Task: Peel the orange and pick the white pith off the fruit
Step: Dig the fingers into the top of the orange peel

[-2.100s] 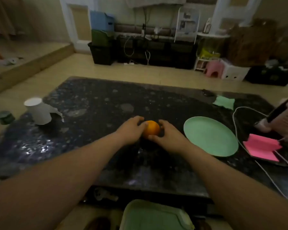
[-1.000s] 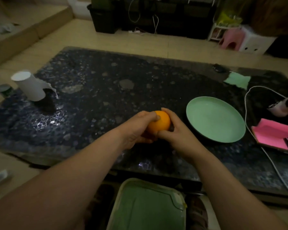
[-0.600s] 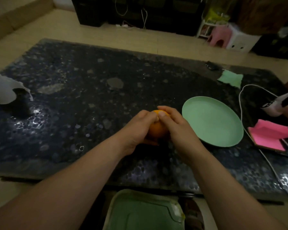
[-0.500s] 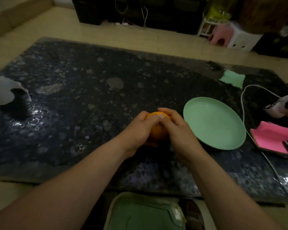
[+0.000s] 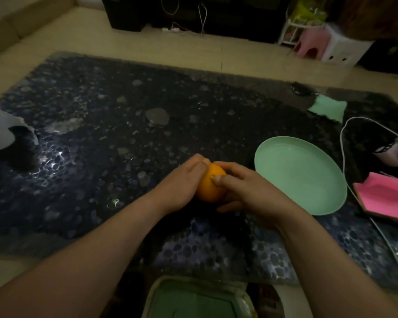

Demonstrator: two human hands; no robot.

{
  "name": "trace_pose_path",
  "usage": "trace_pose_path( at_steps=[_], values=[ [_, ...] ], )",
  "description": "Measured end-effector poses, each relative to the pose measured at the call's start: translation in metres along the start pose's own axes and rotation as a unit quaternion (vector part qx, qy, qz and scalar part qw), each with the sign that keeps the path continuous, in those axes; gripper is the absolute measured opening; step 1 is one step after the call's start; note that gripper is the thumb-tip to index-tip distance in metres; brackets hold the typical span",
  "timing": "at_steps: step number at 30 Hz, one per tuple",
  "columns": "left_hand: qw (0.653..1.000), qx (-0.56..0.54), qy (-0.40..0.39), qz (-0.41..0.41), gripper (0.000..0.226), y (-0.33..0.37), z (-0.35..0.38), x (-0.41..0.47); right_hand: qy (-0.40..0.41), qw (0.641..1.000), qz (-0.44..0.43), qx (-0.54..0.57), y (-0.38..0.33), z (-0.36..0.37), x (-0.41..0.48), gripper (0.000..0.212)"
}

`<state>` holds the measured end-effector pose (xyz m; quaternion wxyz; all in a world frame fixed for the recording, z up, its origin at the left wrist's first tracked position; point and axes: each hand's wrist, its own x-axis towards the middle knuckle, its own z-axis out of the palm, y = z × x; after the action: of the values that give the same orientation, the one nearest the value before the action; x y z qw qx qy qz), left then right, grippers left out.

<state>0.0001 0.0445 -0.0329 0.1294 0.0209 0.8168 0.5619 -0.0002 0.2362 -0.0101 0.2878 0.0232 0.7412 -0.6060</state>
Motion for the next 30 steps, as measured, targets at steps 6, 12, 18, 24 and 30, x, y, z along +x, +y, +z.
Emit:
trace_pose_path(
  at_steps=[6, 12, 18, 24, 30],
  values=[
    [1.000, 0.014, -0.016, 0.005, 0.053, 0.002, -0.009, -0.004, 0.005, 0.999, -0.051, 0.006, 0.002, 0.005, -0.003, 0.042],
    [0.987, -0.074, -0.124, -0.065, 0.037, 0.012, -0.016, -0.008, 0.035, 0.996, -0.072, -0.025, 0.001, 0.006, -0.002, 0.041],
    [0.962, -0.165, -0.187, -0.111, 0.060, 0.004, -0.021, -0.009, 0.011, 0.995, -0.064, -0.081, -0.004, 0.004, -0.006, 0.040],
    [0.944, -0.227, -0.201, -0.127, 0.055, 0.000, -0.025, -0.009, 0.030, 0.992, -0.088, -0.082, -0.007, 0.007, -0.007, 0.038],
    [0.959, -0.220, -0.137, -0.119, 0.050, 0.004, -0.011, -0.010, 0.051, 0.991, -0.090, -0.087, -0.007, 0.010, -0.004, 0.041]
  ],
)
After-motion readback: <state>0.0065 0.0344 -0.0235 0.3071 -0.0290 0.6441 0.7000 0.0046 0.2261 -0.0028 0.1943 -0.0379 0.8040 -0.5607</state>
